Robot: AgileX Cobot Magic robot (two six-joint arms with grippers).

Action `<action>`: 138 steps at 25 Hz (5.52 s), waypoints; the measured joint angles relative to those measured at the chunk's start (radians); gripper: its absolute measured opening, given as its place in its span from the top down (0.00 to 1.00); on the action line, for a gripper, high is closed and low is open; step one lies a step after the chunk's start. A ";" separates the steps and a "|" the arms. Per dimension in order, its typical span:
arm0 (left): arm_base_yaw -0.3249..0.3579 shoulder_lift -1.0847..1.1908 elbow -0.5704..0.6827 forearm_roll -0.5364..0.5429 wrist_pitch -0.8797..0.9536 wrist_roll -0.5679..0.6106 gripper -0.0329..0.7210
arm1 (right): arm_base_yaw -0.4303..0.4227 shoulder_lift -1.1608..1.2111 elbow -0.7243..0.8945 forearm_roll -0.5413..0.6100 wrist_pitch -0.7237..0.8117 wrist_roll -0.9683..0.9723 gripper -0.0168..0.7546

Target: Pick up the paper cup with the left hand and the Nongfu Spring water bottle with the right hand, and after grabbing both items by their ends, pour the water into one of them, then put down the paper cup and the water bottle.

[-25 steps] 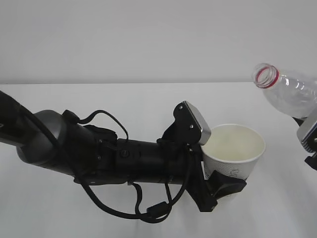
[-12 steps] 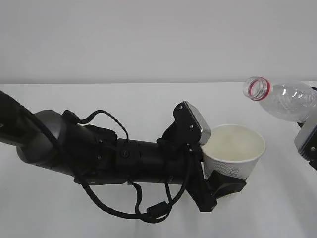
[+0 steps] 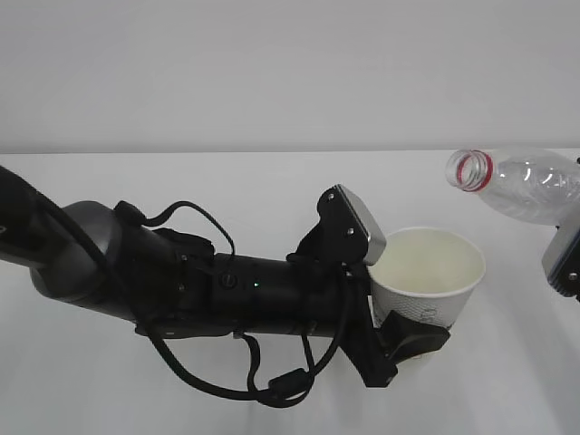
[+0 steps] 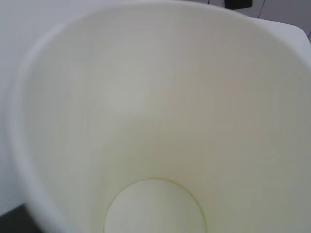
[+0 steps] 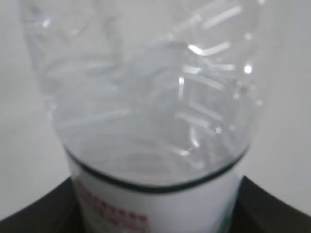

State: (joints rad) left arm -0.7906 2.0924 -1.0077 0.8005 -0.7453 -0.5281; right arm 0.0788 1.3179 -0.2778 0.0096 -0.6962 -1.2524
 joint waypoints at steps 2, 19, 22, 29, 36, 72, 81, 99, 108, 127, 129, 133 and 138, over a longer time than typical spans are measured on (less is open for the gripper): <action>0.000 0.000 0.000 -0.009 0.000 0.000 0.24 | 0.000 0.000 0.000 0.000 0.000 -0.012 0.41; 0.000 0.000 0.000 -0.027 0.000 0.000 0.25 | 0.000 0.000 0.000 0.000 0.000 -0.050 0.41; 0.000 0.000 0.000 -0.027 0.000 0.000 0.25 | 0.000 0.000 0.000 0.000 0.000 -0.072 0.41; 0.000 0.000 0.000 -0.027 0.000 0.000 0.25 | 0.000 0.000 0.000 0.000 0.000 -0.094 0.41; 0.000 0.000 0.000 -0.027 0.001 0.000 0.25 | 0.000 0.000 0.000 0.000 0.000 -0.123 0.41; 0.000 0.000 0.000 -0.027 0.001 0.000 0.25 | 0.000 0.000 0.000 0.000 -0.069 -0.228 0.41; 0.000 0.000 0.000 -0.027 0.001 0.000 0.25 | 0.000 0.000 0.000 0.000 -0.071 -0.261 0.42; 0.000 0.000 0.000 -0.027 0.001 0.000 0.25 | 0.000 0.000 0.000 0.000 -0.073 -0.267 0.42; 0.000 0.000 0.000 -0.027 0.001 0.000 0.25 | 0.000 0.000 0.000 0.000 -0.075 -0.267 0.42; 0.000 0.000 0.000 -0.027 0.003 0.000 0.25 | 0.000 0.000 0.000 0.000 -0.075 -0.267 0.42; 0.000 0.000 0.000 -0.027 0.003 0.000 0.25 | 0.000 0.000 0.000 0.000 -0.075 -0.267 0.42; 0.000 0.000 0.000 -0.027 0.003 0.000 0.25 | 0.000 0.000 0.000 0.000 -0.075 -0.269 0.42; 0.000 0.000 0.000 -0.027 0.003 0.000 0.25 | 0.000 0.000 0.000 0.000 -0.075 -0.270 0.42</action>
State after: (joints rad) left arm -0.7906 2.0924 -1.0077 0.7735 -0.7424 -0.5281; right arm 0.0788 1.3179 -0.2778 0.0096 -0.7717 -1.5225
